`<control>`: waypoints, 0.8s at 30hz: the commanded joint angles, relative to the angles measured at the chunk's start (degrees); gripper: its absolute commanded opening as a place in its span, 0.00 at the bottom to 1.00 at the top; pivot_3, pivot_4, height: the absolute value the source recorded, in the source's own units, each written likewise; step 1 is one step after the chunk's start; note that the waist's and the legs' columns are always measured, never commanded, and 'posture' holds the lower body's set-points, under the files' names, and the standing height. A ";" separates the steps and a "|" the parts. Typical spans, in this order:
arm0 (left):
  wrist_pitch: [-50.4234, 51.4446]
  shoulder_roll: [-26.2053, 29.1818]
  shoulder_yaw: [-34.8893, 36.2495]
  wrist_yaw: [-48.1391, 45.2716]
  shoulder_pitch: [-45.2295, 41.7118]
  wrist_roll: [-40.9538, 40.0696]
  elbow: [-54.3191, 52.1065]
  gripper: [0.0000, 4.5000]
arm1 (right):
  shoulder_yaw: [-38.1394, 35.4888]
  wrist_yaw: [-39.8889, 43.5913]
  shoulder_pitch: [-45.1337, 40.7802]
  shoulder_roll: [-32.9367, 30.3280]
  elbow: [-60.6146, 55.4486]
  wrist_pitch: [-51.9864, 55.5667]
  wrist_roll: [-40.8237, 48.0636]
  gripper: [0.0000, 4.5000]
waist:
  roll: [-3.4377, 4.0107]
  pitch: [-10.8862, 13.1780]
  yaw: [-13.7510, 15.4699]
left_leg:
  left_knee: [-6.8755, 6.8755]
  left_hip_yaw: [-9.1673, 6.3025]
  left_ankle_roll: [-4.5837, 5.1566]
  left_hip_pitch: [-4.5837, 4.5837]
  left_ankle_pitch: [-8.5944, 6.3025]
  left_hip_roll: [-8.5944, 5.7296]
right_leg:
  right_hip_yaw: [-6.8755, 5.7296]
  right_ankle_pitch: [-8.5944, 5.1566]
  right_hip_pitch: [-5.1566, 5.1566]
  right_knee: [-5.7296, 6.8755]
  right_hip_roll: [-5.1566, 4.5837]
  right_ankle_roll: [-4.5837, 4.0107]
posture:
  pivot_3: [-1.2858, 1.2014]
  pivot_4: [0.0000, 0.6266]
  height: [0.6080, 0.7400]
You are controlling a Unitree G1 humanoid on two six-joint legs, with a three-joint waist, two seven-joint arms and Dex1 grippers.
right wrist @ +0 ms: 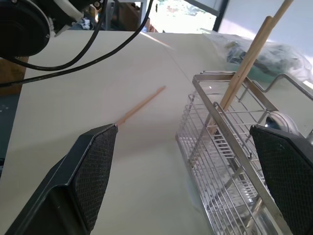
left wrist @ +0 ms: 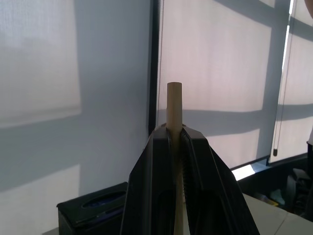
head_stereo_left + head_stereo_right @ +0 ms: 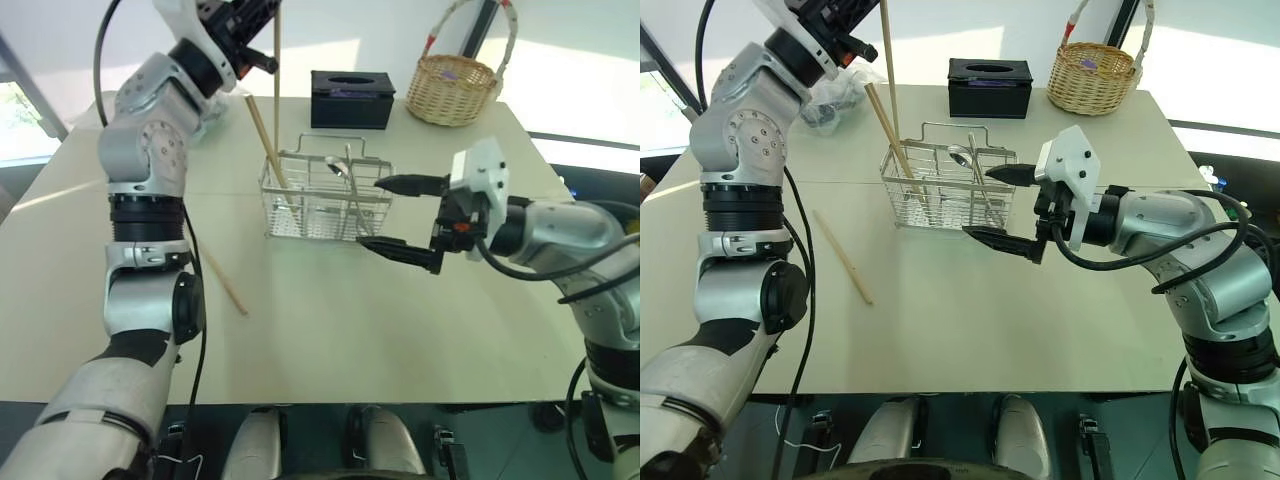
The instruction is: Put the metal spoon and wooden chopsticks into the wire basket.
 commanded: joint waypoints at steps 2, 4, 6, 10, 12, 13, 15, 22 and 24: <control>-0.32 -1.58 -0.87 0.38 1.09 -0.42 -2.42 0.01 | -2.54 -1.75 -0.05 -0.21 -2.04 0.19 0.61 1.00 | 0.00 0.00 0.07 | 0.00 -0.01 0.00 0.00 0.00 -0.01 | 0.00 0.00 0.01 0.00 0.00 0.00 | 0.52 0.24 0.74; 0.29 -2.74 -1.42 0.65 3.20 -0.48 -3.42 0.01 | -2.82 -2.60 -0.03 0.01 -2.04 0.22 0.58 1.00 | 0.03 -0.02 0.05 | 0.01 -0.01 0.00 0.02 0.00 -0.01 | 0.00 0.00 0.04 0.01 -0.01 0.00 | 0.52 0.24 0.74; 0.34 -3.90 -1.69 1.33 4.86 -0.31 -4.21 0.01 | -3.17 -3.39 -0.02 0.11 -1.90 0.24 0.53 1.00 | 0.02 -0.01 0.04 | 0.01 -0.02 0.01 0.02 0.00 -0.01 | 0.00 0.00 0.05 0.00 -0.01 0.00 | 0.52 0.24 0.74; 0.25 -5.94 -1.64 3.37 7.67 -0.39 -4.63 0.01 | -4.04 -4.48 -0.26 0.05 -1.22 0.80 1.08 1.00 | 0.01 0.00 0.03 | 0.01 -0.03 0.01 -0.01 0.00 -0.01 | 0.00 0.00 0.00 0.00 0.01 0.00 | 0.52 0.24 0.74; 0.33 -6.57 -1.45 4.16 8.50 -0.49 -4.62 0.09 | -4.41 -4.57 -0.19 -0.01 -1.07 1.00 1.32 1.00 | 0.01 0.00 0.04 | 0.01 -0.03 0.01 0.00 0.00 -0.01 | 0.00 0.00 0.02 0.00 0.01 0.00 | 0.52 0.24 0.74; 0.56 -6.71 -1.12 4.51 8.64 -0.78 -4.55 0.18 | -4.38 -4.65 -0.27 0.04 -1.07 1.12 1.37 1.00 | 0.02 0.00 0.04 | 0.01 -0.03 0.02 0.00 0.00 -0.01 | 0.00 0.00 0.02 0.00 0.01 0.00 | 0.52 0.24 0.74; 0.97 -6.94 -0.47 4.90 8.95 -1.63 -4.84 0.35 | -4.24 -4.71 -0.53 0.17 -1.00 1.30 1.44 1.00 | 0.02 0.00 -0.01 | 0.01 -0.03 0.02 0.00 0.00 -0.01 | 0.00 0.00 0.01 0.00 0.01 0.00 | 0.52 0.24 0.74; 8.62 -5.35 2.36 6.91 8.84 -8.30 -13.60 0.98 | -3.61 -4.57 -1.52 0.59 0.48 1.12 1.45 1.00 | 0.02 0.00 0.00 | 0.00 -0.05 0.02 0.00 -0.01 0.00 | 0.00 0.00 0.01 -0.01 0.01 0.00 | 0.52 0.24 0.74; 11.86 -3.28 2.93 7.67 8.93 -10.13 -18.00 0.98 | -3.31 -4.25 -1.72 0.78 0.93 0.99 1.37 1.00 | 0.03 0.01 -0.04 | 0.00 -0.05 0.02 0.00 -0.01 0.00 | 0.00 0.00 0.01 0.00 0.01 0.00 | 0.52 0.24 0.74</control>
